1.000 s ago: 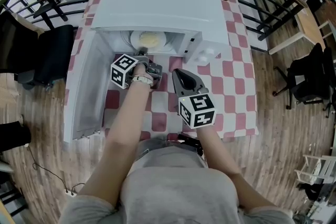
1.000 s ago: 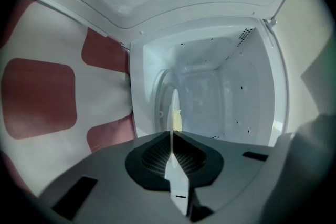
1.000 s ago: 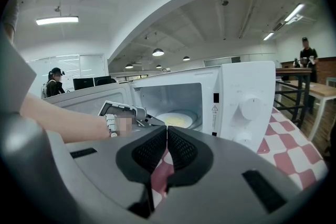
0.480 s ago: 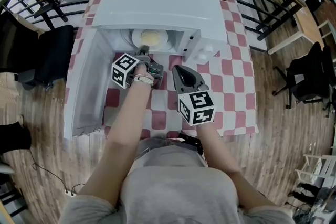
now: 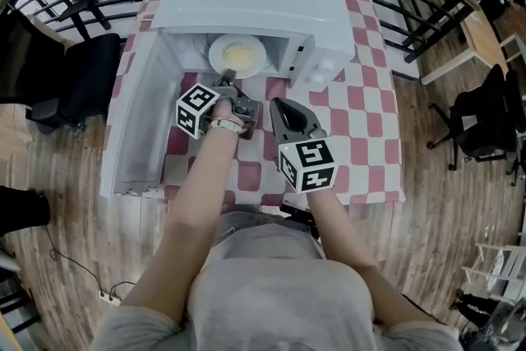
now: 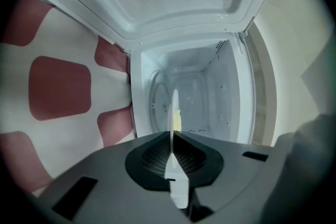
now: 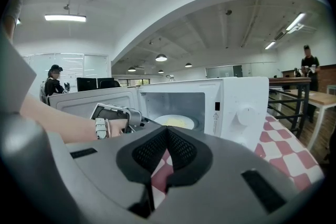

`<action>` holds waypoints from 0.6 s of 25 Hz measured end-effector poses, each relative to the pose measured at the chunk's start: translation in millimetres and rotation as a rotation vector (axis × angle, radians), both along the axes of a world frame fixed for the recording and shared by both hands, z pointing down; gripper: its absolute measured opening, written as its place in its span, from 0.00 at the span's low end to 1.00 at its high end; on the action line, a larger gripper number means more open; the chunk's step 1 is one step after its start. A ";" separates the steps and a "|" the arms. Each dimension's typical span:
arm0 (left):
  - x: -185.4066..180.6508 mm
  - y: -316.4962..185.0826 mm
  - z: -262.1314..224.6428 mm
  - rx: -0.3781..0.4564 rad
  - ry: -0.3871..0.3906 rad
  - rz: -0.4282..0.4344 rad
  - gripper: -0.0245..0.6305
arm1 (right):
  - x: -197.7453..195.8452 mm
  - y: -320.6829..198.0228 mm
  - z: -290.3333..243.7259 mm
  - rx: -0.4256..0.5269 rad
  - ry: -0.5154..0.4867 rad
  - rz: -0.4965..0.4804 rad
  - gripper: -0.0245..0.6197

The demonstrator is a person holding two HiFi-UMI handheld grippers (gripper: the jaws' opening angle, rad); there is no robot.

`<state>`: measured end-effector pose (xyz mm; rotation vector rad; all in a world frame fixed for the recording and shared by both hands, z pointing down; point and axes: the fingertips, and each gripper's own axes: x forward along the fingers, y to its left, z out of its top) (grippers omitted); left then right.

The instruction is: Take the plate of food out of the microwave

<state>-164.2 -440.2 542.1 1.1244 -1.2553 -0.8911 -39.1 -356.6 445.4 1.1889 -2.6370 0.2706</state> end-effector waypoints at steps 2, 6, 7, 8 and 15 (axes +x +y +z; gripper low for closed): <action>0.4 7.2 -3.5 0.006 -0.003 -0.002 0.06 | 0.1 5.0 -2.9 0.008 0.000 -0.003 0.08; 2.1 22.4 -8.6 0.017 0.009 -0.011 0.06 | 2.6 15.3 -8.3 0.020 -0.003 -0.003 0.08; 2.5 26.1 -10.3 0.021 0.012 -0.014 0.06 | 3.3 17.7 -9.3 0.020 -0.003 -0.003 0.08; 3.0 29.5 -12.3 0.024 0.013 -0.015 0.06 | 3.9 20.1 -10.2 0.021 -0.004 -0.003 0.08; 9.7 54.3 -26.2 0.056 0.018 -0.022 0.06 | 10.6 38.4 -16.3 0.033 -0.007 -0.002 0.08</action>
